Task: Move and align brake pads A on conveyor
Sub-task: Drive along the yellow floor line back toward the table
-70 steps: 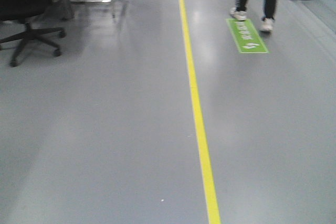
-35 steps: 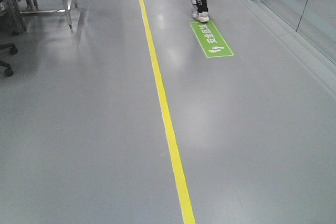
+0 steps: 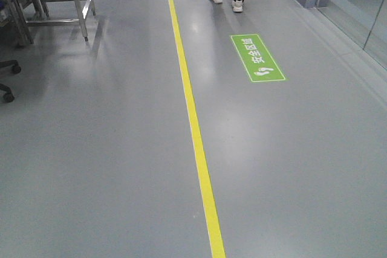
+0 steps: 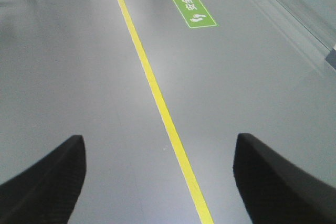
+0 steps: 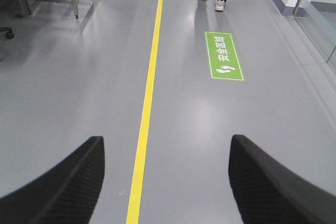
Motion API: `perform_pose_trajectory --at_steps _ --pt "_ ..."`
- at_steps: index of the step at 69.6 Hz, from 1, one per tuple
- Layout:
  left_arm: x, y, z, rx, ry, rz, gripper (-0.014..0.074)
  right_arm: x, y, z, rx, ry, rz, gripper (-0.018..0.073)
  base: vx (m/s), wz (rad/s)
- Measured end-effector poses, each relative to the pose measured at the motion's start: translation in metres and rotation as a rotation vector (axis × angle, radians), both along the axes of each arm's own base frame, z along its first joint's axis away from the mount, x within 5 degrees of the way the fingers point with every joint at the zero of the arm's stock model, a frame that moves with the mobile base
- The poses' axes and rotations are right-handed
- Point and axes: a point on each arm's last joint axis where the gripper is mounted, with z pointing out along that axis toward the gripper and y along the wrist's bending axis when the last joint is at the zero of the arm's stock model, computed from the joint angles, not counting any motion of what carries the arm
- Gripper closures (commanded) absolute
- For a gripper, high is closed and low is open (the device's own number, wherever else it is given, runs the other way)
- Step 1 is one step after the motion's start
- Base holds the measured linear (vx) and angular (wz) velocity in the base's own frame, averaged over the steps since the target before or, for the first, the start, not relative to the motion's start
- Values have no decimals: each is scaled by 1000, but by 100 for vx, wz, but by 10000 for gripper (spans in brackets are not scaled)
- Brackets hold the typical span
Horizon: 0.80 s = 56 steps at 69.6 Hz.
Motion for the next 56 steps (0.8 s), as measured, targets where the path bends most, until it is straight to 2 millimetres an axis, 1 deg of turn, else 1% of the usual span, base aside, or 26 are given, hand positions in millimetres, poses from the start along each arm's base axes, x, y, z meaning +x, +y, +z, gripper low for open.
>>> perform_pose_trajectory --at_steps 21,56 --pt "0 0 0 0 0 0 52 0 0 0 1 5 2 82 45 4" --pt "0 0 0 0 0 0 52 0 0 -1 1 7 2 82 48 -7"
